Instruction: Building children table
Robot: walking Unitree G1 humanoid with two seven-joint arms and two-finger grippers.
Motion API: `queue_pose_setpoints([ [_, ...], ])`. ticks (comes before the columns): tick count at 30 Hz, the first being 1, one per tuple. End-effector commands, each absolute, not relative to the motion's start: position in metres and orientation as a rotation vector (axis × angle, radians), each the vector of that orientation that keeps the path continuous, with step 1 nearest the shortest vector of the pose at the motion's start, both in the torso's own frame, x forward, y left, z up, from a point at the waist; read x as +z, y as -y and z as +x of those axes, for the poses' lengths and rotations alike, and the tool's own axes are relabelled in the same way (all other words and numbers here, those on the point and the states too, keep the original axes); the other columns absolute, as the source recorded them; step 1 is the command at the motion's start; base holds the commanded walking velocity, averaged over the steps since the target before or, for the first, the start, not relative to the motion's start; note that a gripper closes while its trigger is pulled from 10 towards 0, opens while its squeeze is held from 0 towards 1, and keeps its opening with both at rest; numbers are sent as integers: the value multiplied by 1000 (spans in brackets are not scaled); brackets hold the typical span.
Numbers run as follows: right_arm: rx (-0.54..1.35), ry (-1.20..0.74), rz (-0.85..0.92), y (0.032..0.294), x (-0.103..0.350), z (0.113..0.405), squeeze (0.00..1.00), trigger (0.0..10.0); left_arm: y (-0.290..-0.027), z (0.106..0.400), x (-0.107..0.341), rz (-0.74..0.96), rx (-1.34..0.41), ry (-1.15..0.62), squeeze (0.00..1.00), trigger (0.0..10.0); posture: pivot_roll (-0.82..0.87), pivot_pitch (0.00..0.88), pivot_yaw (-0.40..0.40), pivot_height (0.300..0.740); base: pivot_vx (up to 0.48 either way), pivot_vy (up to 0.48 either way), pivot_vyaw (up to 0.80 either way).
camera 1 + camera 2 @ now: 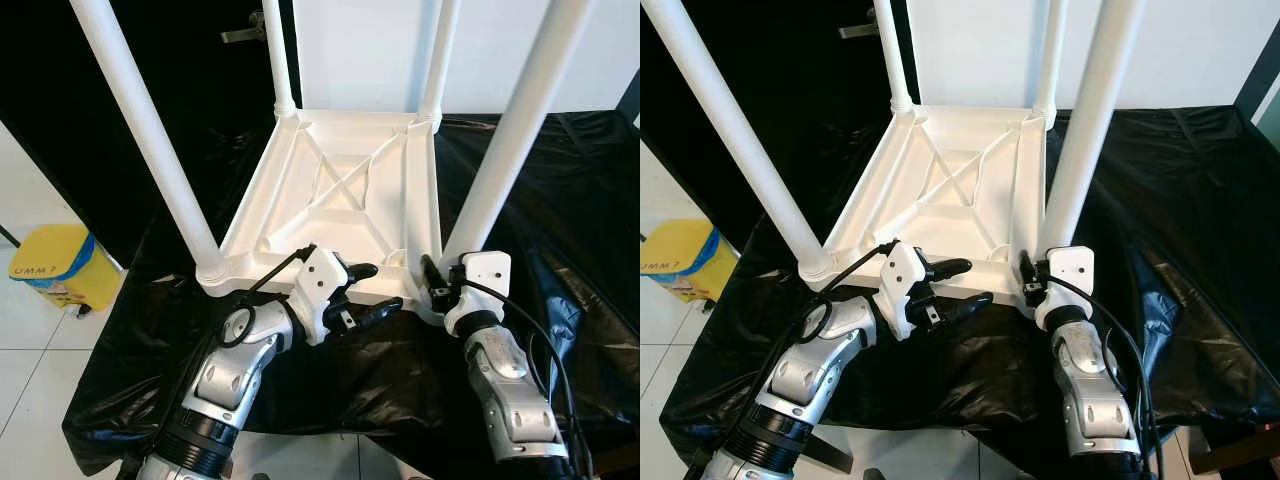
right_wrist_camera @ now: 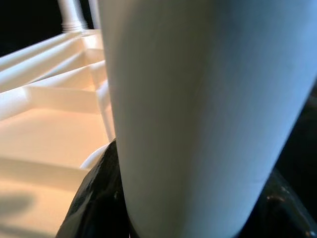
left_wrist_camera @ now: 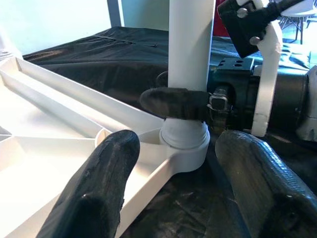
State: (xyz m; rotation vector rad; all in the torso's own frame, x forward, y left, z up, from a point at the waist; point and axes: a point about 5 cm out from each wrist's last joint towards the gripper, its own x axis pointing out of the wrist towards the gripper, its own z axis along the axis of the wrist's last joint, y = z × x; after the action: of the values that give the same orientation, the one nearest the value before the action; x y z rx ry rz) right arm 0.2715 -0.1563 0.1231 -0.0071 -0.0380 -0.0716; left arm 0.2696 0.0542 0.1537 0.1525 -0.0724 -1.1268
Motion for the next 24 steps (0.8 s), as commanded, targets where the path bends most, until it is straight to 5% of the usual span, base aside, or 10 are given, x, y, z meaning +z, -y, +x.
queue_pose_setpoints([
  [1, -182, -61, -15, 164, 106, 266, 0, 10000, -54, 269, 155, 153, -1107, 77, 0, 10000, -114, 41, 35, 740, 0, 0, 0],
  [17, -197, -66, -11, 148, 109, 266, 0, 10000, -54, 268, 155, 149, -1095, 80, 0, 10000, -103, 33, 20, 740, 0, 0, 0],
  [18, -196, -64, -12, 147, 110, 266, 408, 10000, -54, 267, 154, 149, -1095, 80, 0, 10000, -102, 30, 19, 740, 0, 0, 0],
  [19, -196, -63, -13, 147, 110, 266, 408, 10000, -54, 267, 154, 150, -1095, 79, 0, 10000, -102, 30, 19, 740, 0, 0, 0],
  [20, -190, -60, -10, 146, 111, 266, 1000, 10000, -54, 267, 154, 150, -1094, 80, 0, 10000, -103, 28, 19, 740, 0, 0, 0],
  [24, -170, -46, -7, 145, 113, 266, 1000, 10000, -54, 267, 154, 150, -1094, 80, 0, 10000, -103, 28, 20, 740, 0, 0, 0],
])
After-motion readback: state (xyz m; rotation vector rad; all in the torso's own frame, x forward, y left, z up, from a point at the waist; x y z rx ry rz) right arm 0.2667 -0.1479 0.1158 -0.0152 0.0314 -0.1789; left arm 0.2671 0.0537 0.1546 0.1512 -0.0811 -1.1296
